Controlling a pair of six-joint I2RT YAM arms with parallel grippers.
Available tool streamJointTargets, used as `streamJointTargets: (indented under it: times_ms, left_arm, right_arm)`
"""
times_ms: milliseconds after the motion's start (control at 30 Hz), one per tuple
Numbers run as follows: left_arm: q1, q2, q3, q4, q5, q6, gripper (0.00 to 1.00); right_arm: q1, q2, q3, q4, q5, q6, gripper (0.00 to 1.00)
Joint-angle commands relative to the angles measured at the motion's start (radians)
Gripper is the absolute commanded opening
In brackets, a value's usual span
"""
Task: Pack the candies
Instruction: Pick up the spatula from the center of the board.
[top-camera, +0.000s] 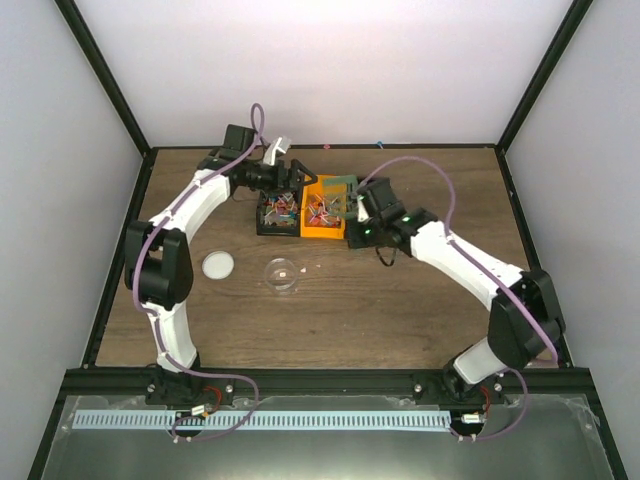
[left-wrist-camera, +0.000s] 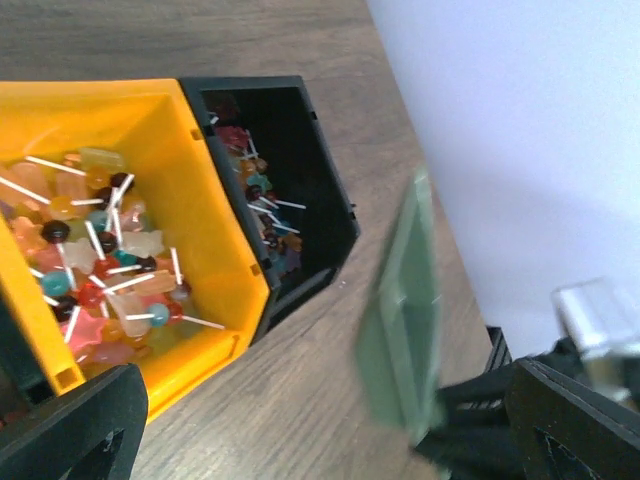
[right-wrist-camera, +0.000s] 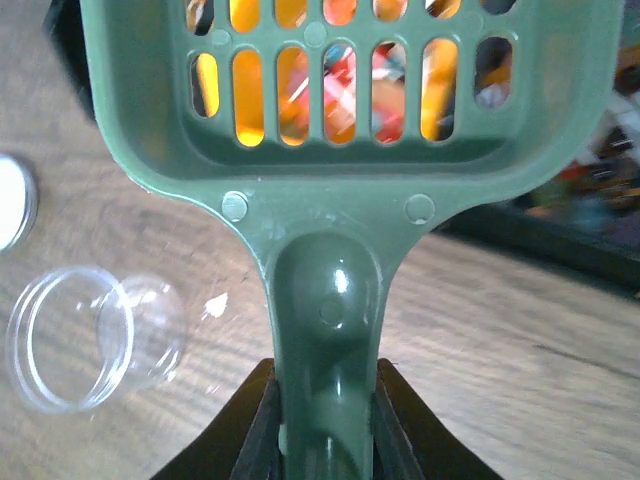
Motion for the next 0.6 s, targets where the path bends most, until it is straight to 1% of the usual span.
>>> streamJointTargets:
  times_ms: [0,100,167,233,400,500,567]
  left_arm:
    - [-0.006,-0.002,0.015,0.005,0.081,0.001,0.99]
    - [-0.007,-0.019,-0.01,0.004,0.086,0.01,0.95]
    - [-0.008,-0.029,-0.036,0.002,0.094,0.02,0.89]
    - [-0.006,-0.042,-0.075,0.001,0.105,0.027,0.83]
    - [-0.006,-0.077,-0.157,-0.005,0.11,0.047,0.73]
    - [-0.008,-0.084,-0.185,-0.004,0.123,0.054,0.61]
    - [-0.008,-0.09,-0.197,-0.004,0.123,0.057,0.56]
  right_arm:
    - [0.098,0.063,0.037,0.026,-0.061,-0.048,0.09]
    - [0.161,0.097,0.051,0.027,-0.038,-0.042,0.09]
    - [0.18,0.114,0.061,0.024,-0.029,-0.029,0.09]
    - [0.184,0.117,0.066,0.025,-0.019,-0.025,0.08]
    - [0.185,0.122,0.102,0.008,0.006,-0.045,0.08]
    - [0.185,0.136,0.124,-0.004,0.012,-0.06,0.08]
    - [0.186,0.141,0.134,-0.009,0.013,-0.067,0.08]
